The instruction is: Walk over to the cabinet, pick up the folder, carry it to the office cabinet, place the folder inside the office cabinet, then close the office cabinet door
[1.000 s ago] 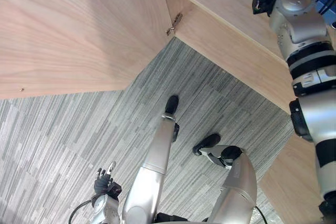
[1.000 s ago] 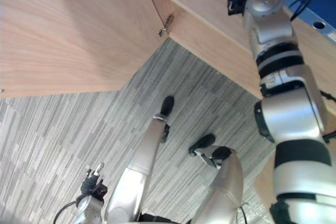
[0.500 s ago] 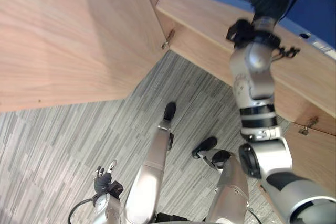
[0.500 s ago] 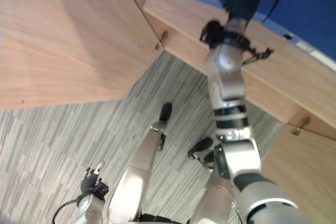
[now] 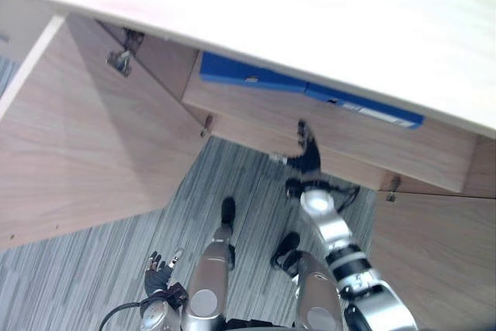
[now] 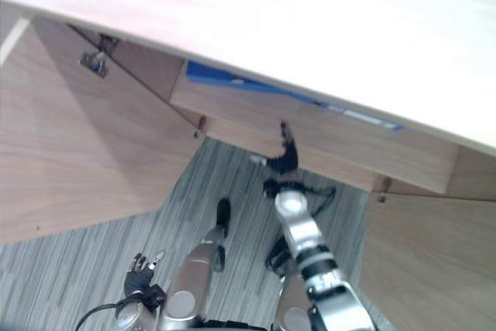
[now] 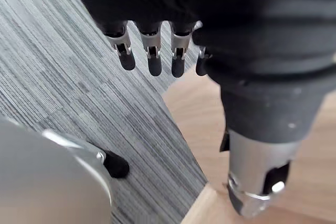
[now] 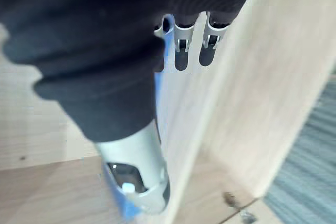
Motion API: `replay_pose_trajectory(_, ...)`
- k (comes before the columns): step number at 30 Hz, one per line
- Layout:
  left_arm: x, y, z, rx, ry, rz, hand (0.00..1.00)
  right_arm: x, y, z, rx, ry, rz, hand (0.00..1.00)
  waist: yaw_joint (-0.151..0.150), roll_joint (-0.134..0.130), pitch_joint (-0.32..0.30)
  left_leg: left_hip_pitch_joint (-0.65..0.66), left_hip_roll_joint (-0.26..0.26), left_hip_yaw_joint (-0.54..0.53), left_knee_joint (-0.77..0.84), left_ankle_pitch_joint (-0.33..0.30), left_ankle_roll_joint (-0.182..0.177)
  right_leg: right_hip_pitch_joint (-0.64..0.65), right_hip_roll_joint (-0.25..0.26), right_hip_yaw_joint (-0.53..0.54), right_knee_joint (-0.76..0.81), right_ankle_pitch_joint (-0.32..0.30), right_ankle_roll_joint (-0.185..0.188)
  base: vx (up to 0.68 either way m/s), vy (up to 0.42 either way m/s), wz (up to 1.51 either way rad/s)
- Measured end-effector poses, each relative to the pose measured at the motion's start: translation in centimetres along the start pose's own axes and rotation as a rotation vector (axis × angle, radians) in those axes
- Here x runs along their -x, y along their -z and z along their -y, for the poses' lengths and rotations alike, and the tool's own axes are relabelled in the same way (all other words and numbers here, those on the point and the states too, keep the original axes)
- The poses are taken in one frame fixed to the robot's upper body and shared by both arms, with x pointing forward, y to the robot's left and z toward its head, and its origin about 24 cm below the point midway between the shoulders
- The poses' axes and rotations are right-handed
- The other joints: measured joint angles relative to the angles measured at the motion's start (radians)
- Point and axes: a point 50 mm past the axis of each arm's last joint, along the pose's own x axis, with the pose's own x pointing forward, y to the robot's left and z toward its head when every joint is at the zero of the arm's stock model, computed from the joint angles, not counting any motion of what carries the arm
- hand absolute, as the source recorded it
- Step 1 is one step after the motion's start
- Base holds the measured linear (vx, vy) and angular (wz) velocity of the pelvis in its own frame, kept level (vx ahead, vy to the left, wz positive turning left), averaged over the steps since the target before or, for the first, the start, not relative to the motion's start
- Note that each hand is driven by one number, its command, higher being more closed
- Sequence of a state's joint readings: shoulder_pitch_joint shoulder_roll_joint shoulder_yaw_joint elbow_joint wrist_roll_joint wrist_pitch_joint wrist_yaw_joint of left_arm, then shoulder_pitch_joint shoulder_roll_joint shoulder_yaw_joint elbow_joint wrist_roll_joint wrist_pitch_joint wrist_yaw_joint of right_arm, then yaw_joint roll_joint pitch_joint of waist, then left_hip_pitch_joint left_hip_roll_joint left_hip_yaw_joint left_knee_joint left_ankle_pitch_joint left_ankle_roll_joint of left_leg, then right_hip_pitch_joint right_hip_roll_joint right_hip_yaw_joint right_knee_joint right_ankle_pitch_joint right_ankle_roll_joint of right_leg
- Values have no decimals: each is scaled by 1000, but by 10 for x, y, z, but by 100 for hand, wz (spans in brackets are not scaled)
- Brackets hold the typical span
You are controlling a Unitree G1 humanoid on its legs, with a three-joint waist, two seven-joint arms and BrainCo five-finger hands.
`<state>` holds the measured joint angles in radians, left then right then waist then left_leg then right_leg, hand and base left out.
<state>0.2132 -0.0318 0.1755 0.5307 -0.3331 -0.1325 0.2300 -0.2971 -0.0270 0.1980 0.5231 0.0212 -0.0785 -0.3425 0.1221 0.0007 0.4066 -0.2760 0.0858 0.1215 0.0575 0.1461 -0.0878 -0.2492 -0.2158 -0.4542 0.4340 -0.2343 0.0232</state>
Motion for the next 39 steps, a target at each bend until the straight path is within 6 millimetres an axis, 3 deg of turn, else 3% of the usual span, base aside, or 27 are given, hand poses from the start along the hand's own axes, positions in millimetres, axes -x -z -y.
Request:
replay_pose_trajectory(1, -2, 2, -1, -18, -12, -11, 0, 6, 15, -1, 4, -8, -59, 0, 0, -3, -18, 12, 7, 11, 0, -3, -4, 15, 10, 6, -17, 8, 2, 83, -40, -53)
replay_pose_trajectory(3, -9, 9, -2, -101, -52, -51, 0, 36, 76, -3, -9, -40, -311, 0, -13, -14, -58, 91, 30, 60, 6, -22, -26, 103, 46, 38, -87, 36, 7, 85, -41, -52)
replay_pose_trajectory(6, -11, 16, -6, -206, -78, -73, 0, 78, 132, 5, -37, -22, -571, 0, -24, -21, -116, 124, 75, 96, 115, -99, -25, 165, 99, 113, -164, 73, -1, -11, -31, -75)
replay_pose_trajectory(8, -12, 20, -8, -232, -92, -94, 0, 96, 153, 14, -59, 14, -677, 0, -23, -20, -144, 124, 84, 17, 189, -134, -22, 183, 130, 189, -203, 105, -7, -66, -14, -97)
replay_pose_trajectory(10, -11, 28, -10, -236, -102, -131, 0, 108, 167, 27, -71, 52, -752, 0, -22, -8, -169, 148, 76, -143, 199, -182, -30, 186, 156, 274, -234, 142, -8, -111, 16, -145)
replay_pose_trajectory(11, -9, 35, -9, -242, -103, -162, 0, 114, 173, 37, -88, 85, -789, 0, -24, 11, -188, 192, 77, -220, 184, -217, -25, 183, 178, 340, -251, 160, -1, -119, 93, -164)
replay_pose_trajectory(12, -7, 39, -10, -246, -103, -179, 0, 117, 176, 41, -88, 95, -802, 0, -27, 20, -201, 207, 81, -232, 171, -235, -26, 176, 188, 371, -256, 164, 9, -131, 160, -171)
replay_pose_trajectory(13, -6, 44, -8, -239, -101, -206, 0, 123, 180, 48, -103, 110, -820, 0, -38, 34, -229, 242, 92, -203, 141, -270, -40, 154, 207, 442, -265, 177, 11, -127, 219, -182)
replay_pose_trajectory(17, -3, 55, -20, -266, -104, -270, 0, 138, 188, 54, -179, 165, -867, 0, -57, 11, -307, 308, 69, 56, 92, -302, -28, 130, 209, 676, -395, 295, 43, -102, 250, -189)
replay_pose_trajectory(18, -6, 55, -19, -283, -85, -277, 0, 137, 189, 58, -213, 204, -868, 0, -76, 9, -308, 330, 52, 120, 86, -309, -18, 130, 196, 735, -432, 339, 49, -46, 175, -133)
replay_pose_trajectory(21, -8, 53, -10, -295, -37, -280, 0, 140, 190, 64, -275, 263, -875, 0, -97, 8, -308, 364, 29, 212, 93, -317, -9, 118, 195, 803, -441, 377, 63, -13, 125, -94)
replay_pose_trajectory(22, -8, 54, -8, -290, -28, -281, 0, 140, 191, 65, -294, 277, -877, 0, -100, 9, -308, 371, 31, 235, 95, -321, -7, 111, 202, 797, -433, 384, 60, 33, 86, -113)
replay_pose_trajectory(23, -8, 54, -5, -278, -18, -280, 0, 137, 189, 63, -326, 287, -870, 0, -95, 12, -308, 384, 44, 293, 101, -328, -2, 84, 228, 723, -406, 412, 26, 10, 12, -130)
replay_pose_trajectory(24, -8, 54, -2, -257, -10, -284, 0, 133, 186, 58, -361, 290, -851, 0, -91, 22, -304, 386, 67, 351, 109, -334, 14, 71, 234, 582, -406, 418, -36, -4, -28, -129)
replay_pose_trajectory(25, -8, 55, 2, -236, -2, -289, 0, 132, 185, 59, -378, 302, -841, 0, -95, 25, -300, 397, 70, 374, 108, -335, 14, 58, 216, 440, -350, 341, -88, -16, 6, -97)
replay_pose_trajectory(26, -6, 58, 12, -225, 33, -304, 0, 127, 182, 69, -412, 348, -809, 0, -106, 47, -285, 435, 72, 406, 103, -334, 12, 11, 123, 205, -151, 221, -114, -10, 61, -60)
replay_pose_trajectory(27, -4, 60, 10, -216, 35, -317, 0, 131, 183, 74, -425, 376, -803, 0, -115, 51, -287, 473, 70, 432, 106, -338, 7, 5, 30, 58, 9, 174, -120, -3, 86, -53)
replay_pose_trajectory(28, -3, 61, 7, -203, 24, -321, 0, 134, 185, 75, -437, 389, -805, 0, -115, 44, -292, 491, 58, 441, 107, -343, 2, 11, -6, 15, 47, 192, -134, 38, 37, -68)
replay_pose_trajectory(29, -2, 63, 4, -191, 12, -327, 0, 138, 186, 73, -448, 391, -811, 0, -106, 27, -302, 512, 45, 450, 101, -349, 3, 21, 4, -6, 43, 181, -122, 60, -40, -107)
replay_pose_trajectory(30, -1, 66, 2, -191, 12, -344, 0, 138, 187, 74, -448, 392, -815, 0, -102, 40, -317, 497, 41, 444, 80, -352, 37, 24, 51, 0, -60, 199, -95, 67, -63, -124)
replay_pose_trajectory(31, -1, 67, 3, -193, 16, -351, 0, 137, 187, 74, -448, 392, -814, 0, -101, 48, -321, 481, 41, 443, 66, -356, 43, 21, 78, 7, -126, 217, -88, 1, -83, -127)
replay_pose_trajectory(32, 1, 70, 6, -211, 39, -367, 0, 132, 185, 81, -465, 420, -800, 0, -102, 77, -328, 459, 60, 460, 37, -348, 51, 10, 84, -58, -164, 180, -82, -29, -63, -90)
replay_pose_trajectory(33, -1, 67, 9, -227, 59, -357, 0, 134, 186, 86, -493, 456, -807, 0, -109, 63, -321, 455, 54, 479, 37, -335, 16, -16, 27, -110, -56, 145, -89, -33, -25, -62)
replay_pose_trajectory(34, -4, 64, 6, -238, 57, -348, 0, 139, 189, 87, -494, 465, -825, 0, -113, 46, -317, 470, 39, 480, 35, -336, 3, -2, 16, -106, -67, 163, -76, 22, -10, -65)
replay_pose_trajectory(35, -4, 65, 2, -252, 56, -361, 0, 146, 194, 91, -496, 487, -860, 0, -101, 51, -316, 486, 43, 464, 27, -330, 22, 22, 69, -70, -133, 194, -80, 17, 5, -66)
replay_pose_trajectory(37, -2, 69, -1, -256, 47, -381, 0, 148, 196, 92, -495, 493, -870, 0, -102, 58, -327, 487, 52, 404, 19, -334, 52, 49, 126, -46, -229, 236, -80, -22, -74, -79)
replay_pose_trajectory(39, -2, 68, 2, -258, 59, -377, 0, 155, 199, 93, -493, 504, -890, 0, -114, 57, -326, 487, 58, 371, 18, -336, 53, 69, 152, -41, -285, 261, -83, -29, -48, -26)
